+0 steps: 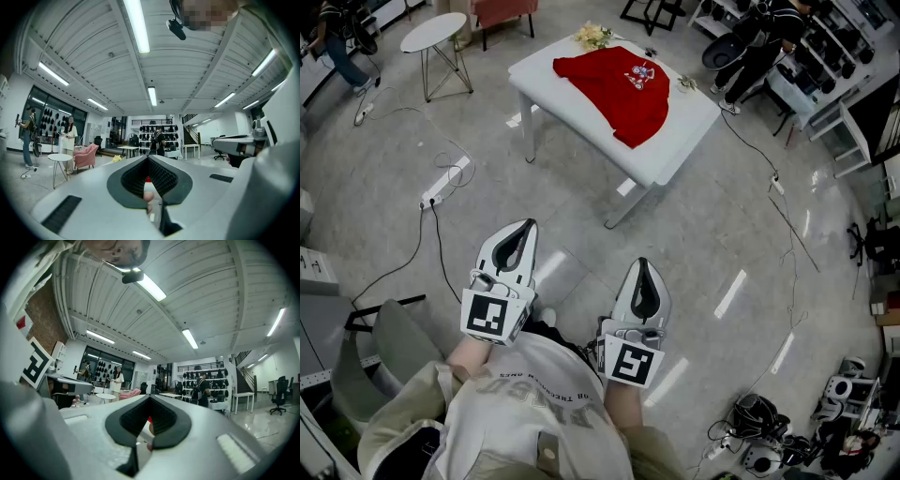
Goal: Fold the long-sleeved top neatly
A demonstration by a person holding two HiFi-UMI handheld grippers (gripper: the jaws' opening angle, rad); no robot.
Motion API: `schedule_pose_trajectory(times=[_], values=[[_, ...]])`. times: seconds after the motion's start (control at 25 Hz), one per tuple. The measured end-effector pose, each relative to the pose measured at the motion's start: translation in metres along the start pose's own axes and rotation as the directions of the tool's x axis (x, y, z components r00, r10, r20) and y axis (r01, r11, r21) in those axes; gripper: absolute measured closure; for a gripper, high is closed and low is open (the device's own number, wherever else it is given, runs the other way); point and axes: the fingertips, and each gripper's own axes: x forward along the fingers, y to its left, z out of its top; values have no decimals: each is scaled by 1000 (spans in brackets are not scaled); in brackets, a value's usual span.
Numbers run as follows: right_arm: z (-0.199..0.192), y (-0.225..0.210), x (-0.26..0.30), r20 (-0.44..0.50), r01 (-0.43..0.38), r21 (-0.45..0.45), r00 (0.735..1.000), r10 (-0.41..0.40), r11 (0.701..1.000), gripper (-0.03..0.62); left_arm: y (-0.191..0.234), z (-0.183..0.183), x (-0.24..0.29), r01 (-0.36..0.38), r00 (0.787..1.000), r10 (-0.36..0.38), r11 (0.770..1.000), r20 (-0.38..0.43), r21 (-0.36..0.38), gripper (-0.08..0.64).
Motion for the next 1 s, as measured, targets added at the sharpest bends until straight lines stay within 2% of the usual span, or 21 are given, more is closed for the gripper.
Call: schedule_pose_trajectory(times=[0.32,0.52,0.72,0.88,1.0], values=[[-2,0,18,-10,-2,-7,1000,2,1000,592,10,-3,15,0,1000,0,1000,-16,2,549],[-15,-1,36,-37,22,-17,999,-23,1000,592,19,-16,36,22,999,-23,1000,-36,-9,549],[-22,-2,67,-56,41,-35,998,-43,999,592,31,-20,71,62,997,-62,998,-37,-24,549],[-17,-4,99,-47,69,-53,996,-71,996,592,50,-8,105,90,996,-90,996,-11,-23,549],[-7,-6,128,-11,58,5,998,-58,998,592,68,3,135,107,994,-106,994,6,-22,549]])
